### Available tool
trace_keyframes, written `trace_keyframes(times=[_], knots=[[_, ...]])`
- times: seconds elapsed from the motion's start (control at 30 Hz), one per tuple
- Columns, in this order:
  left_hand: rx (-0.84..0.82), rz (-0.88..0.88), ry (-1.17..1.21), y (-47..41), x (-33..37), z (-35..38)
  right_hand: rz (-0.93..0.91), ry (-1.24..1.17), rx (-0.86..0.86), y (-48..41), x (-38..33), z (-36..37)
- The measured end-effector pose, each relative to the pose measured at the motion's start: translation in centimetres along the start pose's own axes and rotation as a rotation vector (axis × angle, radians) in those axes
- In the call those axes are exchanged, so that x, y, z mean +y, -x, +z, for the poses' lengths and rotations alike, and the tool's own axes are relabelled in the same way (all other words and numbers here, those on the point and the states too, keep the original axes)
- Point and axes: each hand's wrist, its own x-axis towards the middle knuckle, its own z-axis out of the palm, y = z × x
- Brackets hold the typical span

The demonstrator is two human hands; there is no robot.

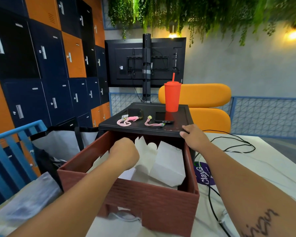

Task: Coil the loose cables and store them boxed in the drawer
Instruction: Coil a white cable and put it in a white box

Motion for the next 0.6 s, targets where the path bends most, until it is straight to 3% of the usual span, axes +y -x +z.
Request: trace_keyframes(times=[0.07,0.13,0.23,0.27,0.43,0.6], knots=[[0.019,-0.055,0.059,0.8,0.4,-1.4,-0.003,0.002,-0.008,0.2,0.0,0.0],[-0.002,0.036,-0.071,1.7,-0.1,-2.1,-0.010,0.026,-0.039,0.6,-0.2,0.0],[0.053,-0.060,0.495,2.7,-0.2,-4.0,-0.003,0.002,-0.027,1.6,-0.7,-0.3],[0.093,-0.041,0.546,3.4,-0.2,-4.6,-0.005,-0.031,0.006,2.1,-1.1,-0.6],[0.199,0.007,0.664,6.2,-0.4,-6.2,-0.129,-0.281,0.153,5.9,-2.8,-3.7],[0.293,0.176,0.732,8.9,0.8,-7.0,-0.098,-0.620,-0.017,9.8,-4.6,-7.7]])
